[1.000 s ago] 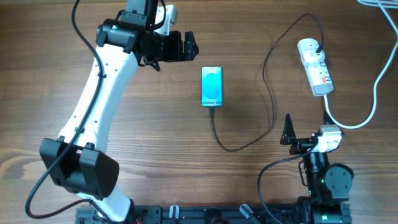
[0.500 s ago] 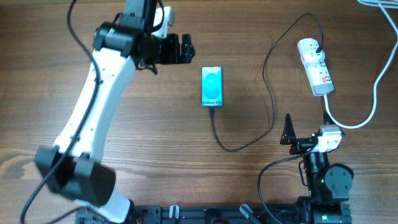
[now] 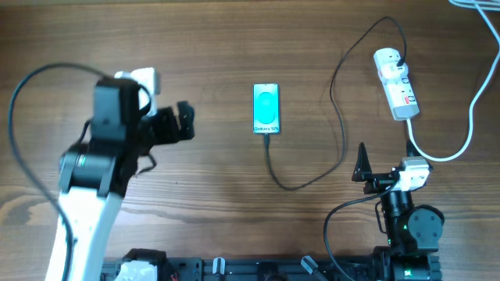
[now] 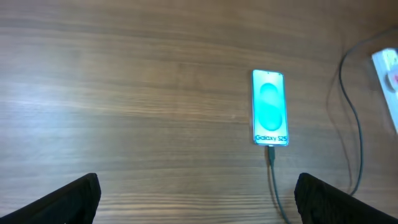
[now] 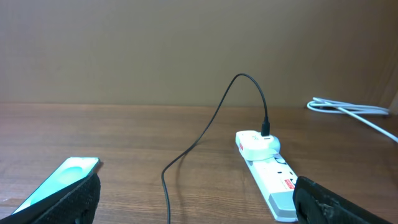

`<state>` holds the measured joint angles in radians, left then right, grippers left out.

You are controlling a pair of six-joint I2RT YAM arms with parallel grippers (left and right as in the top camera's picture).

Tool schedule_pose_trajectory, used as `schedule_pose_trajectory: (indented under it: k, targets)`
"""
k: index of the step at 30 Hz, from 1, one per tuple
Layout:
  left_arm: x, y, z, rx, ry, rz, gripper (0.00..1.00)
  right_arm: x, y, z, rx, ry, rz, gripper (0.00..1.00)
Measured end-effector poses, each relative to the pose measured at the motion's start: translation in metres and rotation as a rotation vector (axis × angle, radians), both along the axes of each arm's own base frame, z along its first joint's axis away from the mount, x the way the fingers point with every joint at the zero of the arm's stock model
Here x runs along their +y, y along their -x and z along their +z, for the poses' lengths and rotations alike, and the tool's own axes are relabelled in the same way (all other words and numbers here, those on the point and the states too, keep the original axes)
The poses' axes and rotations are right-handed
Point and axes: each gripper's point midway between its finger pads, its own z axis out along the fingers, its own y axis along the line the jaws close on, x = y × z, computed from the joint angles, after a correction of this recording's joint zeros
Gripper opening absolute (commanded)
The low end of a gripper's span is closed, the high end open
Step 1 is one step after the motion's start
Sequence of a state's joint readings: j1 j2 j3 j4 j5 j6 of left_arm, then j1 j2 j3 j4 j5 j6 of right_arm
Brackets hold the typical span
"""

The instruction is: Plug charger to phone and switch on socket

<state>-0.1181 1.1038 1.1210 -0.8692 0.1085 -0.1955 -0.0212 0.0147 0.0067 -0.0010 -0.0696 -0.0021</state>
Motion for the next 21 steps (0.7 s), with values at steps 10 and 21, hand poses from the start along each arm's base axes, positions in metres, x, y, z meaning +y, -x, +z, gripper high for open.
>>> schedule_pose_trajectory:
  k: [10,21]
  targets:
    - [0.028,0.06,-0.011,-0.34,0.096,0.071,1.0,0.0,0.0,0.0,-0.001,0.0,0.0,1.0]
    - [0.023,0.086,-0.017,-0.485,0.086,0.038,1.0,0.0,0.0,0.0,-0.001,0.0,0.0,1.0]
